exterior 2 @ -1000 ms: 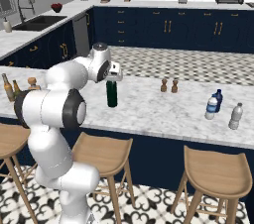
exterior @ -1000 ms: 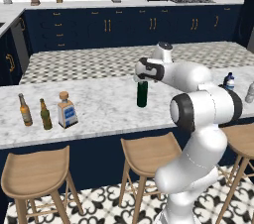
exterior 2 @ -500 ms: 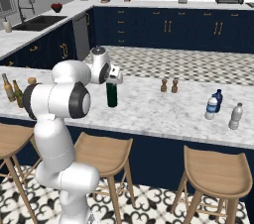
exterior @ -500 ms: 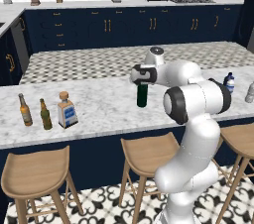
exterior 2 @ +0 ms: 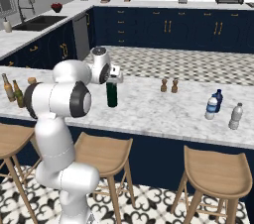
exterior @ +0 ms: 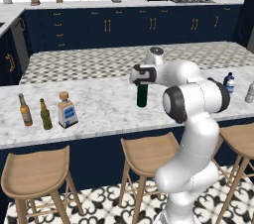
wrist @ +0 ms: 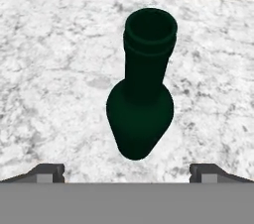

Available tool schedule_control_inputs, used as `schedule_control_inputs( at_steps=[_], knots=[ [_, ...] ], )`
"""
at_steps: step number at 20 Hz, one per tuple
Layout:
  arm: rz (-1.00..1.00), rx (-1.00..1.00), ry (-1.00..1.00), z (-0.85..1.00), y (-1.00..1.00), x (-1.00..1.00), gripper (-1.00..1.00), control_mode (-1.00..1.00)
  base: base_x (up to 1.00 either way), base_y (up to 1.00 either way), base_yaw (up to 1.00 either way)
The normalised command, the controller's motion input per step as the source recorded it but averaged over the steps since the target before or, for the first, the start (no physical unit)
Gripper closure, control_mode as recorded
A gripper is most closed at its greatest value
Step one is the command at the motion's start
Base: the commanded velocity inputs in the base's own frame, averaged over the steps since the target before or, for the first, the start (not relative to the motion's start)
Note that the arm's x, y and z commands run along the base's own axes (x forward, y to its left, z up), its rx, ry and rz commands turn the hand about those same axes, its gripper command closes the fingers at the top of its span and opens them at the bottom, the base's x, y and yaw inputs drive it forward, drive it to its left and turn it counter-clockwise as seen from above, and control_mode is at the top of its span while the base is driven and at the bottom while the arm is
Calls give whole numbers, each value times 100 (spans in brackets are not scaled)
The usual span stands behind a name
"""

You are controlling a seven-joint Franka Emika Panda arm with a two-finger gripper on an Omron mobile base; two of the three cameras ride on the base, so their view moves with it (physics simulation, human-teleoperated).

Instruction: Move the plastic bottles in the middle to the plastics group, and the glass bottles in the middle to the glass group.

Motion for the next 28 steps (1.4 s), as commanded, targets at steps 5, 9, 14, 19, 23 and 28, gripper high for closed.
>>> schedule_control_inputs(
  at_steps=[5,9,14,19,23,28],
  knots=[
    [0,0,0,-2,0,31,-100,-100,0,0,0],
    [0,0,0,-12,-1,24,-100,-100,0,0,0],
    [0,0,0,-9,-2,11,-100,-100,0,0,0],
    [0,0,0,-10,0,0,-100,-100,0,0,0],
    [0,0,0,-14,0,3,-100,-100,0,0,0],
    [0,0,0,-16,0,4,-100,-100,0,0,0]
  ],
)
